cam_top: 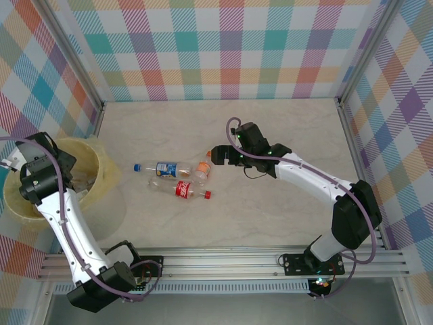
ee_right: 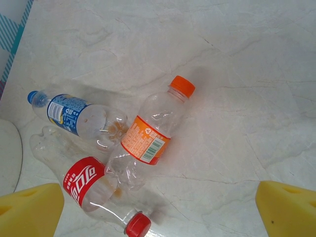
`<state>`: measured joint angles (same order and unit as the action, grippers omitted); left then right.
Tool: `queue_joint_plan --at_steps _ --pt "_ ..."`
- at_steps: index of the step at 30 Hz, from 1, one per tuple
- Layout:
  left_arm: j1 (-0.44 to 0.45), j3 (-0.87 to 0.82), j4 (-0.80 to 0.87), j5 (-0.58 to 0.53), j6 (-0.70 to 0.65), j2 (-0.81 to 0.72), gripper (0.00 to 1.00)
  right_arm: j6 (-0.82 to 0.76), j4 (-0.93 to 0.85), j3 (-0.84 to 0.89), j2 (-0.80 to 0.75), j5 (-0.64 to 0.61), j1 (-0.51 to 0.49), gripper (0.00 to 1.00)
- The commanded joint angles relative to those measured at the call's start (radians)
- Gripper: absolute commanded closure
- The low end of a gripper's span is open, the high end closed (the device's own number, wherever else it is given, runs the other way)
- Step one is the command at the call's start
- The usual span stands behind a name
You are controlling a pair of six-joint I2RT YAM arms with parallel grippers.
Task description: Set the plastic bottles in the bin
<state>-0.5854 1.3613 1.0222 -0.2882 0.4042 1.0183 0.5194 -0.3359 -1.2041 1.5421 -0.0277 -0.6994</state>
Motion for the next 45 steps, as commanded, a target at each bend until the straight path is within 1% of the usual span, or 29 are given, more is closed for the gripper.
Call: queue_joint_plan --at_steps 1,3,6,8,10,11,14,18,20,21,23,26,28,30,32,33,35,40,42,43,45 --pt "-0.008 0.05 0.091 0.131 0.042 0.033 0.08 -0.015 -0.016 0.01 -0.029 -0.019 0.006 0.0" --pt "-0.008 0.112 0.101 0.182 0.042 0.041 0.09 -0.01 -0.015 0.011 -0.031 -0.019 0.006 0.0" --pt "0.008 0.205 0.083 0.314 0.067 0.035 0.11 0.003 -0.01 0.018 -0.036 -0.018 0.007 0.0" --pt "0.054 0.247 0.057 0.395 0.102 0.028 0.12 0.007 -0.003 0.024 -0.036 -0.018 0.006 0.0" --pt "0.12 0.274 0.027 0.437 0.137 0.02 0.12 0.008 -0.003 0.024 -0.036 -0.02 0.006 0.0" --pt "0.166 0.285 0.011 0.437 0.154 0.015 0.13 0.008 -0.004 0.023 -0.036 -0.022 0.006 0.0" --pt "0.323 0.3 -0.031 0.399 0.187 0.005 0.13 0.01 0.0 0.023 -0.037 -0.023 0.006 0.0" --pt "0.49 0.296 -0.082 0.377 0.22 0.014 0.14 0.011 0.001 0.023 -0.037 -0.026 0.006 0.0" --pt "0.589 0.292 -0.102 0.344 0.229 0.035 0.14 0.011 0.001 0.023 -0.037 -0.029 0.006 0.0" --pt "0.637 0.291 -0.111 0.318 0.23 0.046 0.14 0.013 0.001 0.024 -0.037 -0.03 0.006 0.0" --pt "0.778 0.294 -0.128 0.243 0.228 0.088 0.14 0.017 0.0 0.029 -0.04 -0.034 0.007 0.0" --pt "0.955 0.279 -0.152 0.09 0.231 0.159 0.11 0.027 0.002 0.04 -0.049 -0.042 0.008 0.0" --pt "1.036 0.241 -0.184 0.033 0.266 0.208 0.07 0.034 0.007 0.053 -0.061 -0.053 0.009 0.0" --pt "1.102 0.184 -0.234 0.004 0.315 0.256 0.04 0.04 0.013 0.072 -0.08 -0.067 0.012 0.0" --pt "1.151 0.134 -0.267 -0.041 0.366 0.296 0.0 0.04 0.015 0.092 -0.102 -0.084 0.017 0.0" --pt "1.163 0.115 -0.272 -0.059 0.394 0.324 0.0 0.04 0.015 0.102 -0.113 -0.092 0.019 0.0" --pt "1.167 0.091 -0.273 -0.067 0.441 0.372 0.0 0.039 0.015 0.122 -0.134 -0.109 0.025 0.0" --pt "1.167 0.065 -0.27 -0.115 0.51 0.476 0.0 0.033 0.003 0.16 -0.175 -0.122 0.038 0.0" --pt "1.166 0.064 -0.271 -0.102 0.532 0.518 0.0 0.03 -0.007 0.171 -0.191 -0.133 0.042 0.0" --pt "1.167 0.062 -0.281 -0.078 0.537 0.545 0.0 0.031 -0.011 0.179 -0.201 -0.139 0.043 0.0" --pt "1.167 0.066 -0.335 0.011 0.482 0.606 0.0 0.04 -0.011 0.196 -0.217 -0.147 0.048 0.0"
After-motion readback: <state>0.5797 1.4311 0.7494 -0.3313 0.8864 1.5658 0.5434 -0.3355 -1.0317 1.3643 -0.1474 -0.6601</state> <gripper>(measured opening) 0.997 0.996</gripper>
